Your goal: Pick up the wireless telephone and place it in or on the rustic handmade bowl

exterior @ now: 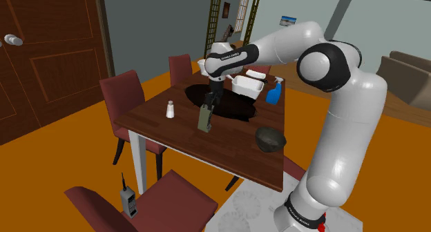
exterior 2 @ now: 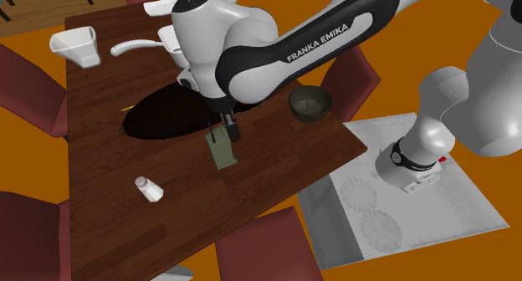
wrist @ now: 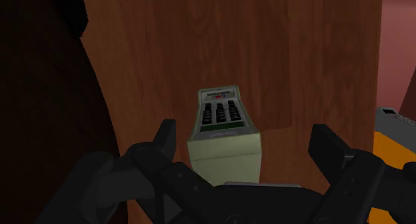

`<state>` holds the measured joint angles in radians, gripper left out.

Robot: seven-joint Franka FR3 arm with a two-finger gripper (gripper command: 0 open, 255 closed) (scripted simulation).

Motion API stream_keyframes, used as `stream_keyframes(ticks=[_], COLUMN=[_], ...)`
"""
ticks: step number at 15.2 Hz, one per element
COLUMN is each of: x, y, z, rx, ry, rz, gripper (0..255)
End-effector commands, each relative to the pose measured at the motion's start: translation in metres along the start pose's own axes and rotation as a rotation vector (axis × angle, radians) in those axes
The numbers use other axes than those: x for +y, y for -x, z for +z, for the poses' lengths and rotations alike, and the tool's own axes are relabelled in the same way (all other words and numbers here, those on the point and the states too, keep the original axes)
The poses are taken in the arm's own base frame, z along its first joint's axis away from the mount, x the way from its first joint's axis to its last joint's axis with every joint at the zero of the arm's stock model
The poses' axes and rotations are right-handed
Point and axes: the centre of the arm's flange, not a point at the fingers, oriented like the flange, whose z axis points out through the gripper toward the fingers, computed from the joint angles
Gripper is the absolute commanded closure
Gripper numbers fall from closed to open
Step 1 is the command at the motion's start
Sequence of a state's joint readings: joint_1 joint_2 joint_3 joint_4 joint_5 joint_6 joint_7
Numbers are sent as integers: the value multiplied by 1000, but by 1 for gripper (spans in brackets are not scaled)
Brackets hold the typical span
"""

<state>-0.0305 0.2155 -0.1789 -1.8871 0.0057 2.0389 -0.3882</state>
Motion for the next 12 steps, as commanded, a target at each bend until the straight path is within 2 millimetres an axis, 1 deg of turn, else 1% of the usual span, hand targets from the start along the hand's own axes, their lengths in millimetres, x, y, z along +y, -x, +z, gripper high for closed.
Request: stream_keyframes(ticks=[1, 8, 9, 12], x=[11, 11, 11, 11], y=[-16, -16, -16, -16], z=[10, 47, 50, 50], rx=[4, 4, 4, 4], ry=[1, 1, 1, 1], rz=[-8, -8, -8, -8], gripper=[0, 0, 0, 0])
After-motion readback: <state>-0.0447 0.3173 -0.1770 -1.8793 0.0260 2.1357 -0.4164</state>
